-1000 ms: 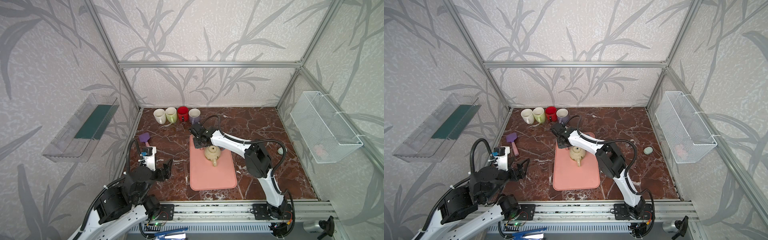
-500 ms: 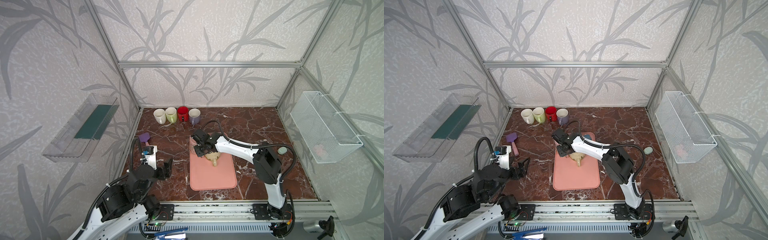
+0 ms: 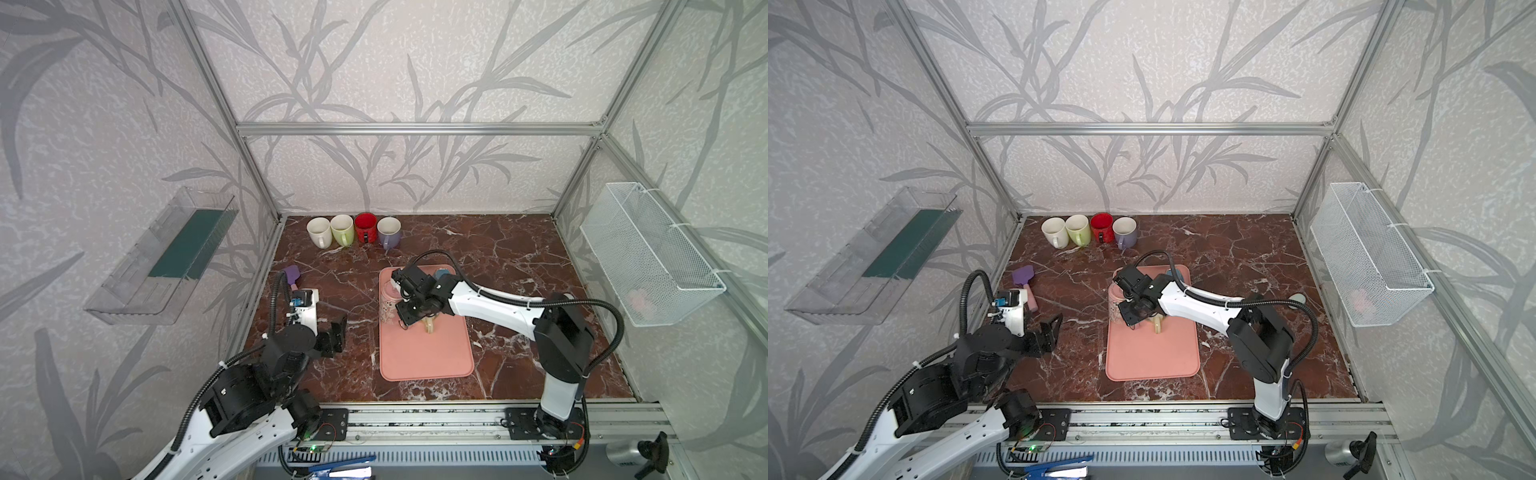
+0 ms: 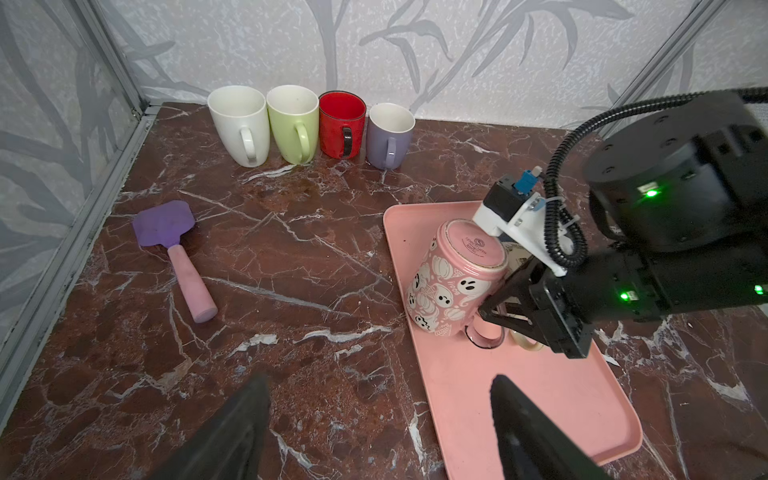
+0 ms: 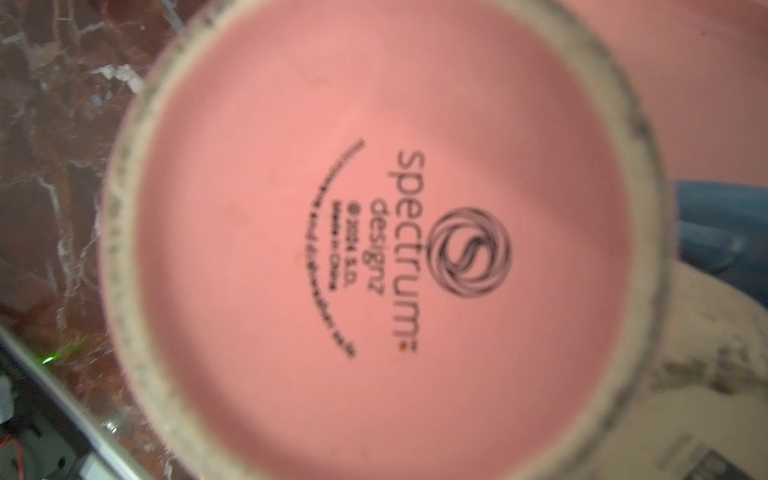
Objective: Turn the mug right side up
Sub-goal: 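Grip the pink mug's base with the right gripper and lift it off the tray, then tilt the pink mug sideways with the right gripper while the left gripper reaches toward it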
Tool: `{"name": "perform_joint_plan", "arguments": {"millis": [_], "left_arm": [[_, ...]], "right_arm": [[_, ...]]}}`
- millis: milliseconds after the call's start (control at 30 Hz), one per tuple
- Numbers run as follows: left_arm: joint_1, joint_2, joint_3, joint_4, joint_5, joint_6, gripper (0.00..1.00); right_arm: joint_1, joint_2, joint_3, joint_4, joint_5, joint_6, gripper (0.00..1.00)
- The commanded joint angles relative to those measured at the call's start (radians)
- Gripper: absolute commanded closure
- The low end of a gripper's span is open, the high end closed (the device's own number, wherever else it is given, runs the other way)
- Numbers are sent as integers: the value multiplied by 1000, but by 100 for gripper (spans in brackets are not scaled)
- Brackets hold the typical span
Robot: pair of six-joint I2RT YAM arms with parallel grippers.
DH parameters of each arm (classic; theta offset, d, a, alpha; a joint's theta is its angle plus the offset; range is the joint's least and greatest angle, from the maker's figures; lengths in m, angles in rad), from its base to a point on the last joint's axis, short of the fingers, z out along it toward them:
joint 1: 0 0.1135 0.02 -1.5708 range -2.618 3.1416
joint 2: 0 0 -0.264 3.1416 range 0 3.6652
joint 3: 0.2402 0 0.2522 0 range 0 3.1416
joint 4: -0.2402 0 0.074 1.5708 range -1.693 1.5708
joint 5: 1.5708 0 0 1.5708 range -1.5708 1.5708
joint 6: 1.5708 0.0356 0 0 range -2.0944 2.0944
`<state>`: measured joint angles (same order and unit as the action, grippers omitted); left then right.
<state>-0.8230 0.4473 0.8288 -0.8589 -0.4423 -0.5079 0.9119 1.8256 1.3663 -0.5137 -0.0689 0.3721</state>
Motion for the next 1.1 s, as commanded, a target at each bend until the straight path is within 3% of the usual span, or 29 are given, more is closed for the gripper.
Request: {"name": "perform_joint_plan", "arguments": {"millis": [0, 200, 567, 1067], "left_arm": [[5, 18, -15, 6, 4, 1, 19], [5, 49, -32, 62, 53, 0, 21], [5, 45, -171, 357, 182, -39, 22], [23, 21, -408, 823, 387, -212, 18]], "right_arm": [[-28, -126, -47, 192, -107, 2, 100], [-89, -238, -172, 331, -255, 39, 100], [-239, -377, -342, 582, -504, 182, 100], [-350, -497, -447, 865, -657, 321, 100]]}}
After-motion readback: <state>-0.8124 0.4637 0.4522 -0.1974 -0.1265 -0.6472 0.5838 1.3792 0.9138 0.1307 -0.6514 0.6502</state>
